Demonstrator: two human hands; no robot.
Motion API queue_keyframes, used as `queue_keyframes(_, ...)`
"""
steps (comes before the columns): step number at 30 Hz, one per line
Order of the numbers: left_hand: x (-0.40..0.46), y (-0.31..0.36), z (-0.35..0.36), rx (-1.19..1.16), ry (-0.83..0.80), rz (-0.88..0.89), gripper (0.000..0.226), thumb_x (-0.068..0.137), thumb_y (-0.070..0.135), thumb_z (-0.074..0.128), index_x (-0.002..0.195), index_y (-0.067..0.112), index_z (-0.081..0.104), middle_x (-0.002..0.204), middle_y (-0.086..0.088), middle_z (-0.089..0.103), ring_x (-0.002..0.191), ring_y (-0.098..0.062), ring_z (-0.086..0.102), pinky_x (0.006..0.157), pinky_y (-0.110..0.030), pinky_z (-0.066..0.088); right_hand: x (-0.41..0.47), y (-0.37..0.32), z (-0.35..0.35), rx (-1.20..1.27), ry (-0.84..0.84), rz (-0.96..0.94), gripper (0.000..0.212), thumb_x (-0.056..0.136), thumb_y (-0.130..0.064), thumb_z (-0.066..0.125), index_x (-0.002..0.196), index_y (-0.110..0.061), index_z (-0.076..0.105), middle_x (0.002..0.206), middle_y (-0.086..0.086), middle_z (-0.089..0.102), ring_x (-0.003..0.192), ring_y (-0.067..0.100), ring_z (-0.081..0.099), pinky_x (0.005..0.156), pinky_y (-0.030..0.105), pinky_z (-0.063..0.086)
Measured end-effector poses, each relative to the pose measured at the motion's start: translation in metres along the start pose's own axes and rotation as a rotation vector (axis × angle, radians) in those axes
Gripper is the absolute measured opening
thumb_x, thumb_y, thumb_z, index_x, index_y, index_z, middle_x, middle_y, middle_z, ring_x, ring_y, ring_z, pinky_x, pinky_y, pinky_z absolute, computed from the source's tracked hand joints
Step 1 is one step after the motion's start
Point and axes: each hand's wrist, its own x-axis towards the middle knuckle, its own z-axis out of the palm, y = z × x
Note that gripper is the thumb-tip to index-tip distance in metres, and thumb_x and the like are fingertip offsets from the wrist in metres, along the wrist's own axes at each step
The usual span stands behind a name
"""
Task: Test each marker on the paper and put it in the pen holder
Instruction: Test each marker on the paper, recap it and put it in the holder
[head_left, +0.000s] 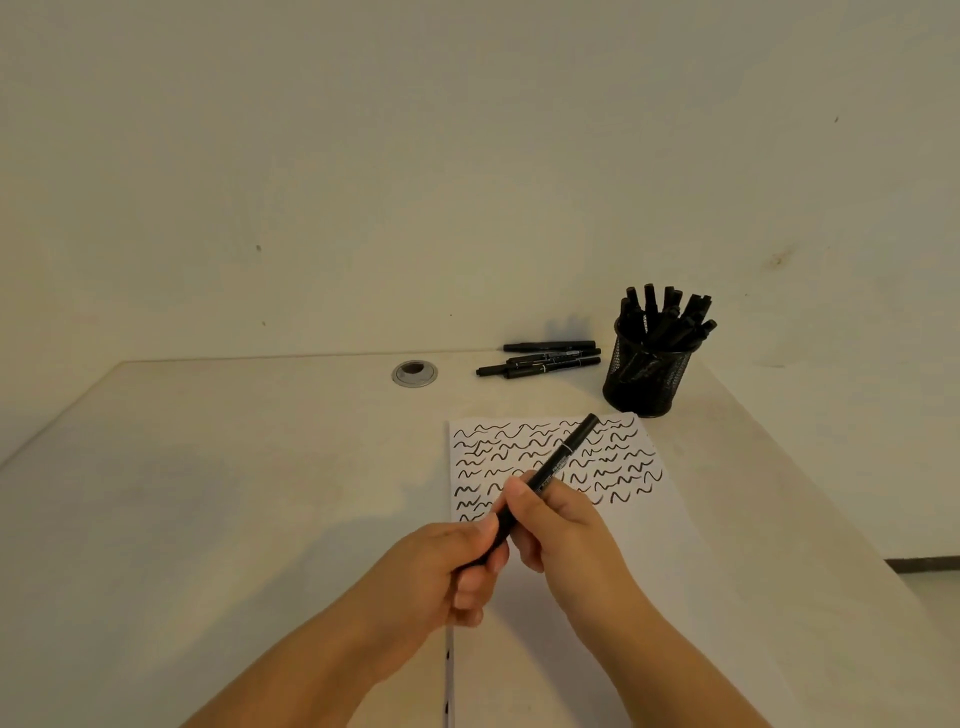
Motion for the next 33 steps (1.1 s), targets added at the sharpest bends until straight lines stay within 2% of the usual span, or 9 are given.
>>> queue_keyframes(3, -0.008, -0.002, -0.01, -0.254, -0.06, -0.131, 0.031, 0.078, 0.039, 0.051, 0.056, 0.018, 0.055, 0.045, 0.009, 0.03, 0.04, -0.006, 0.028, 0.049, -0.018, 0.037, 0.016, -0.007, -0.024, 0.115, 0.264, 0.075, 0.032, 0.094, -0.022, 0.046, 0.064, -0.013, 0.053, 0.036, -0.01, 0.035, 0.038, 0.007, 0.03, 0.042, 0.019, 0.026)
queue_keyframes(6, -0.008, 0.003, -0.026, -0.327, 0.083, -0.106, 0.028, 0.076, 0.037, 0.052, 0.057, 0.017, 0.055, 0.044, 0.008, 0.033, 0.038, -0.005, 0.031, 0.047, -0.019, 0.04, 0.02, -0.005, -0.049, -0.157, 0.324, 0.003, 0.031, 0.093, -0.031, 0.047, 0.069, -0.013, 0.057, 0.043, -0.009, 0.041, 0.043, 0.009, 0.035, 0.048, 0.025, 0.03)
queue_keyframes(10, 0.006, 0.009, -0.038, -0.104, 0.291, 0.097, 0.03, 0.088, 0.036, 0.047, 0.066, 0.016, 0.054, 0.05, 0.006, 0.044, 0.045, -0.008, 0.038, 0.051, -0.019, 0.044, 0.015, 0.009, -0.04, -0.408, 0.202, -0.042, 0.018, 0.086, -0.029, 0.057, 0.072, -0.02, 0.063, 0.053, -0.007, 0.06, 0.046, -0.002, 0.049, 0.055, 0.023, 0.04)
queue_keyframes(14, 0.026, 0.008, -0.04, 0.342, 0.391, 0.249, 0.036, 0.094, 0.03, 0.042, 0.063, 0.019, 0.055, 0.051, 0.008, 0.057, 0.051, -0.009, 0.049, 0.061, -0.023, 0.048, 0.016, 0.018, -0.03, -0.294, 0.132, -0.022, 0.013, 0.084, -0.019, 0.059, 0.073, -0.021, 0.065, 0.058, -0.006, 0.067, 0.05, -0.003, 0.053, 0.048, 0.011, 0.04)
queue_keyframes(18, 0.037, 0.002, -0.045, 0.675, 0.405, 0.359, 0.03, 0.094, 0.029, 0.041, 0.071, 0.022, 0.058, 0.072, 0.02, 0.069, 0.065, -0.001, 0.06, 0.072, -0.029, 0.049, 0.013, 0.023, -0.029, -0.2, 0.184, -0.049, 0.017, 0.084, -0.017, 0.058, 0.068, -0.015, 0.063, 0.052, 0.0, 0.062, 0.047, 0.004, 0.049, 0.045, 0.01, 0.036)
queue_keyframes(23, 0.034, -0.008, -0.053, 0.779, 0.322, 0.358, 0.024, 0.094, 0.039, 0.04, 0.083, 0.035, 0.061, 0.088, 0.024, 0.068, 0.079, -0.022, 0.064, 0.076, -0.041, 0.049, 0.013, 0.028, -0.03, -0.345, 0.147, -0.07, 0.019, 0.081, -0.014, 0.059, 0.067, -0.027, 0.058, 0.053, -0.002, 0.063, 0.049, 0.008, 0.049, 0.047, 0.017, 0.038)
queue_keyframes(27, 0.03, -0.009, -0.055, 0.716, 0.336, 0.368, 0.029, 0.095, 0.032, 0.04, 0.073, 0.043, 0.056, 0.087, 0.03, 0.066, 0.08, -0.001, 0.061, 0.067, -0.024, 0.044, 0.012, 0.029, -0.026, -0.385, 0.115, -0.114, 0.015, 0.079, -0.016, 0.064, 0.07, -0.026, 0.057, 0.061, -0.004, 0.068, 0.051, 0.001, 0.053, 0.049, 0.015, 0.04)
queue_keyframes(31, 0.031, -0.009, -0.054, 0.703, 0.335, 0.37, 0.034, 0.094, 0.032, 0.04, 0.069, 0.049, 0.054, 0.088, 0.028, 0.068, 0.079, -0.002, 0.061, 0.067, -0.022, 0.043, 0.011, 0.031, -0.024, -0.402, 0.047, -0.111, 0.016, 0.08, -0.017, 0.066, 0.074, -0.03, 0.058, 0.066, -0.002, 0.069, 0.058, 0.006, 0.058, 0.052, 0.018, 0.041)
queue_keyframes(33, 0.032, -0.009, -0.054, 0.703, 0.327, 0.378, 0.034, 0.094, 0.033, 0.04, 0.069, 0.051, 0.053, 0.089, 0.029, 0.067, 0.081, 0.003, 0.06, 0.063, -0.013, 0.041, 0.01, 0.031, -0.024, -0.409, 0.022, -0.118, 0.015, 0.08, -0.017, 0.066, 0.074, -0.03, 0.058, 0.066, -0.002, 0.068, 0.058, 0.008, 0.058, 0.051, 0.016, 0.04)
